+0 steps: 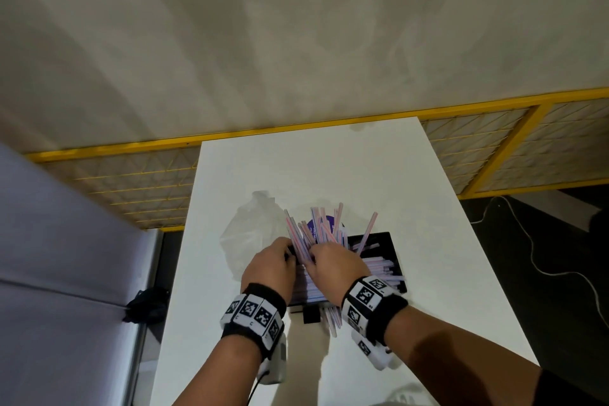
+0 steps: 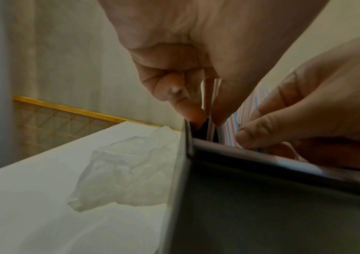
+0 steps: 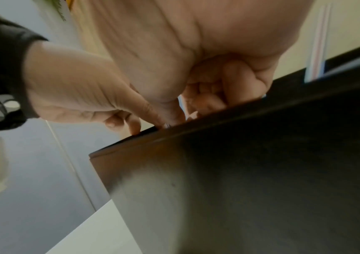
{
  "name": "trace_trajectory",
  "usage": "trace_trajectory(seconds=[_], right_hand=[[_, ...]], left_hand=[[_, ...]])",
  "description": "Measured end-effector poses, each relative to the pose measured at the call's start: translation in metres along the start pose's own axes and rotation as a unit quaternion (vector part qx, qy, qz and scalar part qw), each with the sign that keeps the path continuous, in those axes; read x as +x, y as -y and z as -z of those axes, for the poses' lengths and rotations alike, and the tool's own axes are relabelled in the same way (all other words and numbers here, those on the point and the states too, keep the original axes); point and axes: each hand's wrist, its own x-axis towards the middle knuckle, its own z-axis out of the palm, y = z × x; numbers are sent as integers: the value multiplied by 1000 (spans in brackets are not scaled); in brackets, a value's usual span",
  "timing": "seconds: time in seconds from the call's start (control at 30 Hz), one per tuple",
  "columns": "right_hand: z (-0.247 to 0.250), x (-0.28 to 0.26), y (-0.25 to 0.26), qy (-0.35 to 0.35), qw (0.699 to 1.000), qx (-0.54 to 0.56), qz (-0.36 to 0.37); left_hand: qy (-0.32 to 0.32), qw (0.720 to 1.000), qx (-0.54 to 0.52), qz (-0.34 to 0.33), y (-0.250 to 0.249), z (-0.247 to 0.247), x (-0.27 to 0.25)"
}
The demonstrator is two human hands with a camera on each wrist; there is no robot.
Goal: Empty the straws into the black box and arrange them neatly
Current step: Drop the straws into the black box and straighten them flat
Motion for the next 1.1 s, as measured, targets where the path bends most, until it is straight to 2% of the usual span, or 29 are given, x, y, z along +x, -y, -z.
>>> trace_trajectory(seconds=[0.17,0.33,0.67,0.83,1.1], right_hand=[[0,-7,-3,-25,999,43,12],[-2,-17,-8,-53,995,74,36],[-10,-18,-19,-112,980,146,79],[-8,-17,-18,-103,982,139,79],[-13,-37,-20,-66,993,-19,100]], left_hand=[[35,994,-77,69,-9,-10,-1],[24,964,-226,141,-19,-11,-1],[46,971,-229,58,-17,-8,4],[33,970,-235,46,-15,-2,-1],[-16,977,-206,51,-13,28,5]])
